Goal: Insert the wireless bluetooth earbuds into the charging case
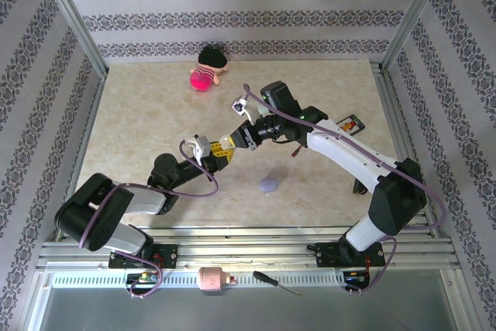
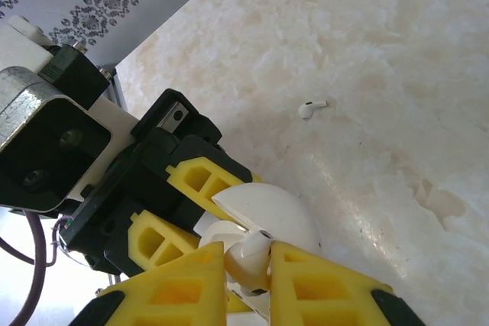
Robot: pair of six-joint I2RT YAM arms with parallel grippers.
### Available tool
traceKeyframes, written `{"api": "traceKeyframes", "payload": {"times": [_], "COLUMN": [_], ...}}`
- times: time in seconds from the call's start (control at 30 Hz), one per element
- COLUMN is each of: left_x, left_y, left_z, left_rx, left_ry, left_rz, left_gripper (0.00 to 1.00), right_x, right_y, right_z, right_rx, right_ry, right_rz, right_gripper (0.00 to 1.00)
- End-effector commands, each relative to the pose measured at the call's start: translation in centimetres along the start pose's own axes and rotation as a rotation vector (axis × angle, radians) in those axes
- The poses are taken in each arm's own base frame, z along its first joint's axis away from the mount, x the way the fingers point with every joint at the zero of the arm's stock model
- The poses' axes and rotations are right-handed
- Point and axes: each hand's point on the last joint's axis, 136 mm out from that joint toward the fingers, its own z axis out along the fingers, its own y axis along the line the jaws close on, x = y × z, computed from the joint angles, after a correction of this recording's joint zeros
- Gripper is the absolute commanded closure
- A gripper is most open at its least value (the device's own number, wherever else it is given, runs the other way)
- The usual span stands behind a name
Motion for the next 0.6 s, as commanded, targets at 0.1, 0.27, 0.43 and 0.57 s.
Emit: {"api": "traceKeyframes", "payload": {"times": [0.1,0.27,0.43,0.57], "left_x": [-2.1,-2.0,-2.4,-2.4], "left_y": [0.1,0.1,-0.2,-0.2], "left_z": [0.4,0.5,0.3,0.1], "left_rx": [-0.001,0.001,0.007,0.001], "left_ry": [-0.075,-0.07,-0.08,-0.082], "left_rz": [0.048,0.046,0.05,0.053], "left_gripper": [0.89,0.89,0.89,0.89], "right_x": [1.4,1.7,2.0,2.1], "right_y": [1.7,1.8,0.7,-0.1], "right_z": [0.1,0.4,1.1,1.4], "right_rx": [-0.074,-0.086,-0.035,0.016], "right_ry": [0.058,0.072,0.094,0.107], "right_rz": [0.031,0.037,0.041,0.043], "right_gripper": [0.84,0.83,0.83,0.81]}}
